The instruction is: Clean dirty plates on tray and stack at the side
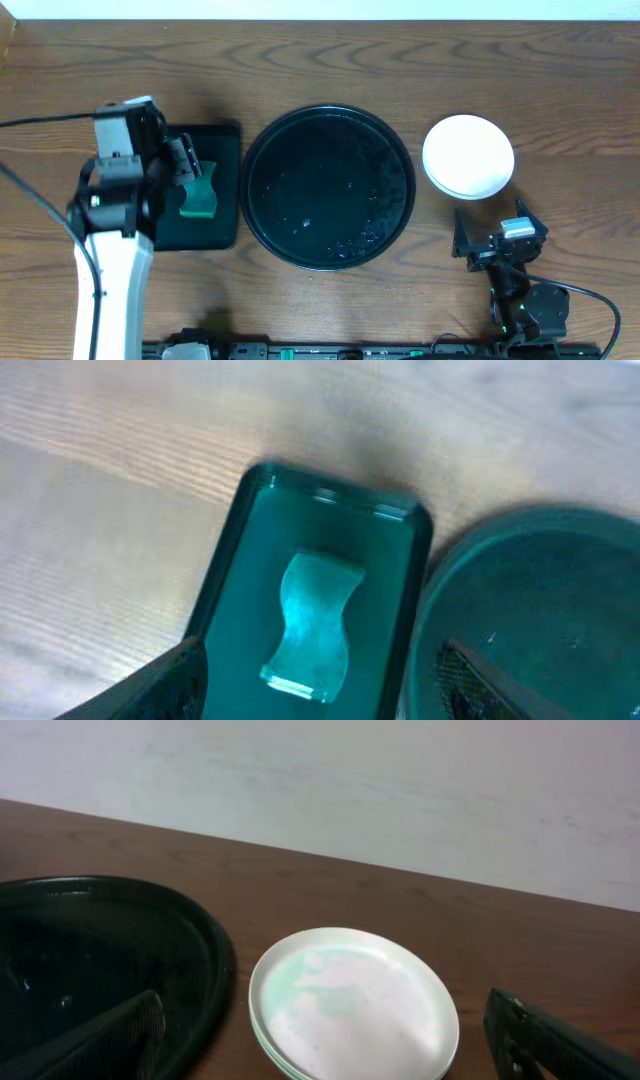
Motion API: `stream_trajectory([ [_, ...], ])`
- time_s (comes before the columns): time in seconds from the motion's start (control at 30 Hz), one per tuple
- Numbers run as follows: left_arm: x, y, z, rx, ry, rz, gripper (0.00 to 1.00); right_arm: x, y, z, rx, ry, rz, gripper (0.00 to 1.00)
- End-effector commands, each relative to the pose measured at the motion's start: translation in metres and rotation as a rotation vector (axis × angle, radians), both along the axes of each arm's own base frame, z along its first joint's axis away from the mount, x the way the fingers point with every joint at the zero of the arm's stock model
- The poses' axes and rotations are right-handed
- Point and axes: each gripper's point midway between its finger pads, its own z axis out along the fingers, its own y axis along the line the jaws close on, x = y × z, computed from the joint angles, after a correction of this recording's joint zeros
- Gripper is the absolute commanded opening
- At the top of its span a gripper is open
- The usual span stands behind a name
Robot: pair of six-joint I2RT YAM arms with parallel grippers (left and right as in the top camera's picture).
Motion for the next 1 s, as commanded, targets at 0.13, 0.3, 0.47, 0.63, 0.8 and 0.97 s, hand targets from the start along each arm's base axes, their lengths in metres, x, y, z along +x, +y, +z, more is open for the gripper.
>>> stream_trajectory([
  [0.13,-0.032,-0.018,-0.006,-0.026,-0.344,-0.063,0.73,0.0,-0.001,0.0,-0.012,-0.005,-0.001,0.99],
  [0.3,-0.056,-0.022,-0.029,-0.01,-0.511,-0.076,0.73,0.0,-0.001,0.0,-0.012,-0.005,-0.001,0.99],
  [0.47,-0.07,-0.023,-0.055,-0.001,-0.572,-0.076,0.73,0.0,-0.001,0.0,-0.012,-0.005,-0.001,0.99],
  [0.63,-0.075,-0.023,-0.067,0.049,-0.607,-0.1,0.73,0.0,-0.001,0.0,-0.012,-0.005,-0.001,0.99],
  [0.8,-0.076,-0.023,-0.076,0.084,-0.66,-0.115,0.73,0.0,-0.001,0.0,-0.012,-0.005,-0.001,0.99],
  [0.97,-0.078,-0.023,-0.087,0.084,-0.662,-0.115,0.73,0.0,-0.001,0.0,-0.012,-0.005,-0.001,0.99],
])
